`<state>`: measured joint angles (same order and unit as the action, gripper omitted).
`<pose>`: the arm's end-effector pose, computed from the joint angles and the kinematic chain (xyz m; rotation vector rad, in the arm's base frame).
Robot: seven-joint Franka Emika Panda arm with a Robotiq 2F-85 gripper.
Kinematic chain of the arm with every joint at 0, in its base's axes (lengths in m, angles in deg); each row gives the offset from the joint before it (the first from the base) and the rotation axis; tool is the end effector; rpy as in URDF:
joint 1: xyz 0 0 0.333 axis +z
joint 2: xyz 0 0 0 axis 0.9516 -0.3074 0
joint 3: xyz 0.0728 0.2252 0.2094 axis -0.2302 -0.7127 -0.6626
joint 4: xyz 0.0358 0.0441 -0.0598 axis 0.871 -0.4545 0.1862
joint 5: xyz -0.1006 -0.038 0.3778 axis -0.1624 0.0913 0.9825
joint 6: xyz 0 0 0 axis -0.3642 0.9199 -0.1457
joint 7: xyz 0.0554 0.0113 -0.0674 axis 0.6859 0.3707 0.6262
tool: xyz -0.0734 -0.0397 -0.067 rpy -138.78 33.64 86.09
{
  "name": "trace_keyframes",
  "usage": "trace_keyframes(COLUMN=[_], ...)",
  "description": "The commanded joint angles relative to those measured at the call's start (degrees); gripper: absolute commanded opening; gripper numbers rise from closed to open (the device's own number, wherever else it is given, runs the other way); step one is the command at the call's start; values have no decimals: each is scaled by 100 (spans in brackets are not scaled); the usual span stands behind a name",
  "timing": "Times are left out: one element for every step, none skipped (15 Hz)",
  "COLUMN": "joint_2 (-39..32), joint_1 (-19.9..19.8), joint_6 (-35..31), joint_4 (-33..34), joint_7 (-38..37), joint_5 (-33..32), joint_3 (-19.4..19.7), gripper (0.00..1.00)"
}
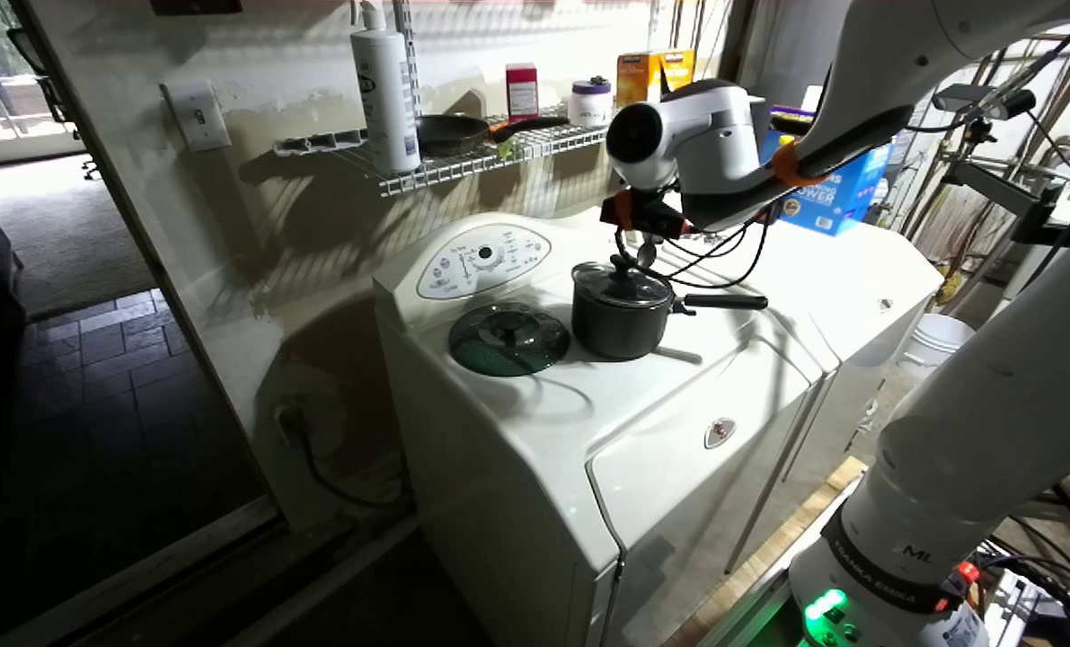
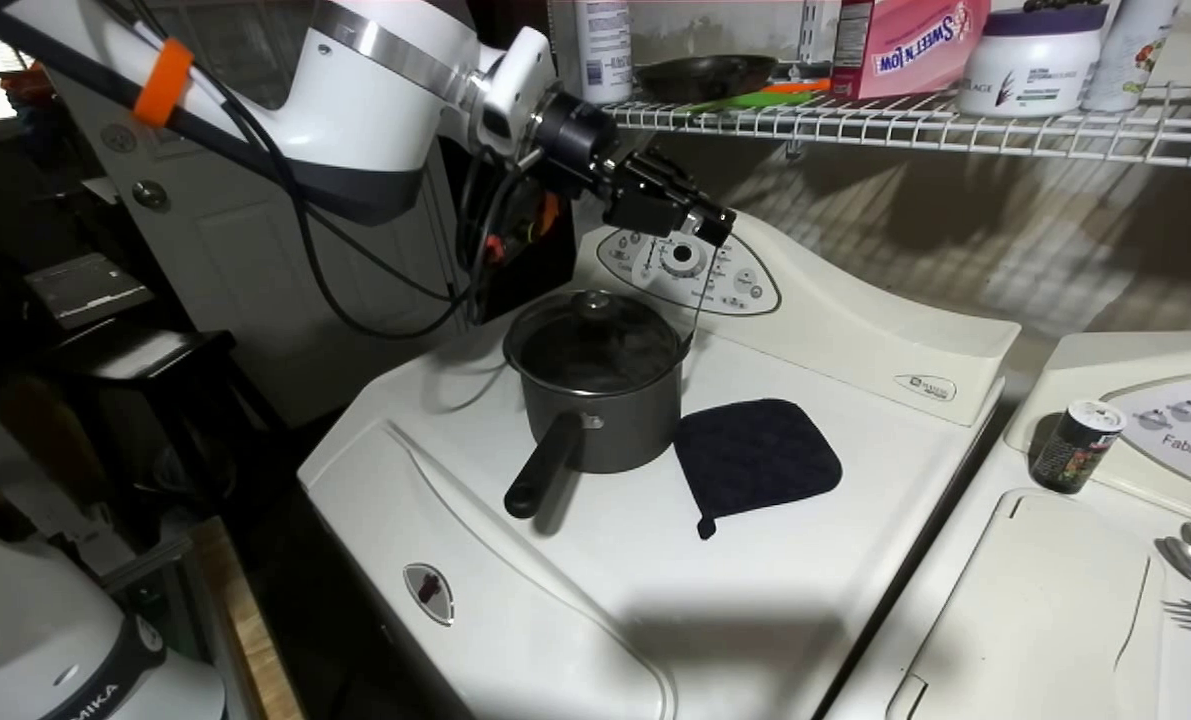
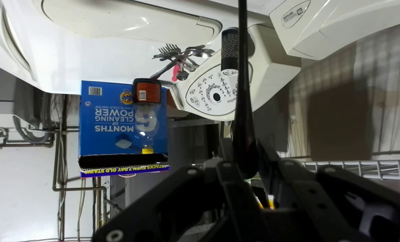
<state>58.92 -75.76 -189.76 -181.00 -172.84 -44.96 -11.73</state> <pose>0.4985 -0.0759 0.4397 1.9396 -1.2303 1.2837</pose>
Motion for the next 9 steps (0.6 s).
trace_keyframes(joint_2=[-56, -65, -75, -82, -95, -106, -115, -121, -123], joint_1=[75, 83, 88, 93, 99, 104, 110, 120, 132], joint_6=[199, 218, 231, 247, 266, 293, 319, 354, 387], joint_4=[-11, -10, -7, -6, -1, 0, 2, -2, -9], joint_7=[-409, -443, -482, -511, -547, -562, -587, -619, -638], joint_5=[-316, -360, -397, -417, -440, -444, -460, -484, -497], joint_3=[-44, -46, -48, -49, -55, -59, -63, -72, -81], gripper=[5, 5, 5, 5, 5, 5, 5, 5, 5])
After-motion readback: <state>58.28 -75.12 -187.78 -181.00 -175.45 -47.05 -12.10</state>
